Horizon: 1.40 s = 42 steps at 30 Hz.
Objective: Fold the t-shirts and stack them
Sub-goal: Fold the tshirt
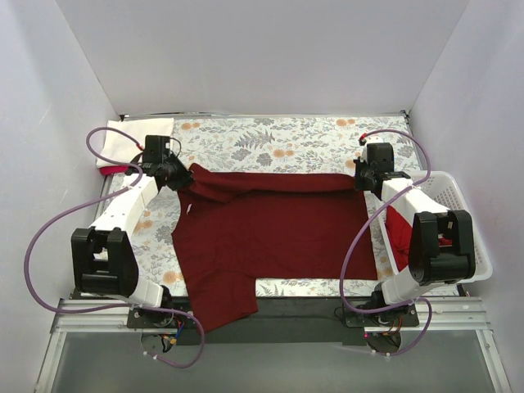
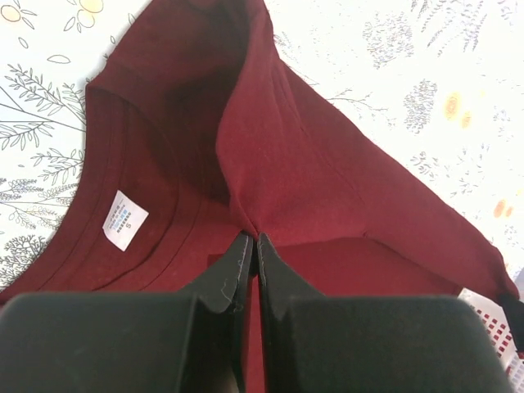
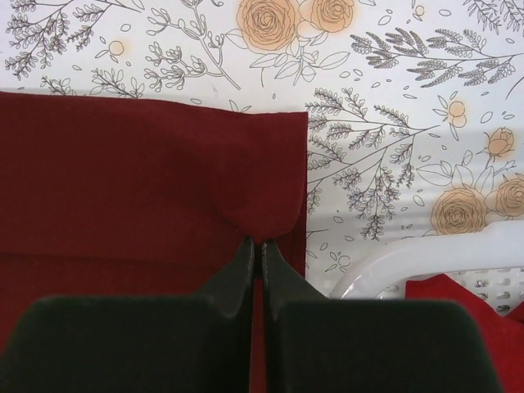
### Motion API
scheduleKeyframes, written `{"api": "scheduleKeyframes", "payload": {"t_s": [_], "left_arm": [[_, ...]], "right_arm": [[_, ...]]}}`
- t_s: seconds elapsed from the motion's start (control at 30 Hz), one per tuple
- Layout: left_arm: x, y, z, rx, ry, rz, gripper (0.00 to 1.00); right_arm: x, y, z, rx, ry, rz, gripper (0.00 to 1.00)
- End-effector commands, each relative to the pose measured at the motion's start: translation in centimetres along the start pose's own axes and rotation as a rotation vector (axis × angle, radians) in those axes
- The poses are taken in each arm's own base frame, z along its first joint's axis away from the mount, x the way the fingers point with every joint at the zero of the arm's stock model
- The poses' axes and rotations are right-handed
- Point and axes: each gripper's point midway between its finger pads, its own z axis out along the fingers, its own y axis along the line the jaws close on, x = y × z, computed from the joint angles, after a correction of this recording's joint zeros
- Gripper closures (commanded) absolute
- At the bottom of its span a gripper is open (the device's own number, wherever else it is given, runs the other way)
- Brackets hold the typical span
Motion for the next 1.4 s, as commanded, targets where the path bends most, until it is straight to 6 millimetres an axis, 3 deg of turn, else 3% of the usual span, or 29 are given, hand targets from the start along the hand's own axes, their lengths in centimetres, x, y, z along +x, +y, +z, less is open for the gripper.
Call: {"api": "scheduleKeyframes", "payload": {"t_s": [0.0,0.27,0.7,0.8,0.83,0.87,0.93,1.07,1.2,1.37], "left_arm": [[-0.7,-0.4,-1.6,0.035,-0.05,-0.02,1.0],[0.8,1.2,-1.2,0.008,-0.031,-0.03,1.0],[3.1,2.6,-0.2,-0.001,0.025,-0.048,1.0],[3.7,3.0,0.1,0.0,0.042,-0.048,1.0],[4.0,3.1,0.3,-0.001,0.049,-0.047,1.0],[4.3,3.3,0.4,-0.003,0.06,-0.045,1.0],[4.7,3.5,0.6,-0.006,0.074,-0.042,1.0],[5.4,4.1,0.8,-0.017,0.091,-0.035,1.0],[5.6,4.2,0.7,-0.015,0.093,-0.027,1.0],[4.6,3.2,0.5,0.012,0.079,-0.002,1.0]], "right_arm": [[0.3,0.0,-0.6,-0.014,-0.001,0.009,0.99],[1.8,1.0,-0.1,-0.066,0.049,0.002,0.99],[3.9,-0.1,1.2,0.004,0.143,0.003,0.98],[3.8,0.0,1.3,-0.001,0.159,-0.004,0.85],[3.6,0.3,1.2,-0.012,0.158,-0.004,0.74],[3.5,0.5,1.0,-0.017,0.161,-0.006,0.7],[2.4,1.1,0.5,-0.028,0.134,-0.02,0.56],[-0.3,3.2,-1.2,-0.074,0.064,-0.05,0.41],[-2.2,6.0,-3.1,-0.151,0.005,-0.059,0.37],[-2.9,10.9,-4.9,-0.279,-0.047,-0.123,0.37]]}}
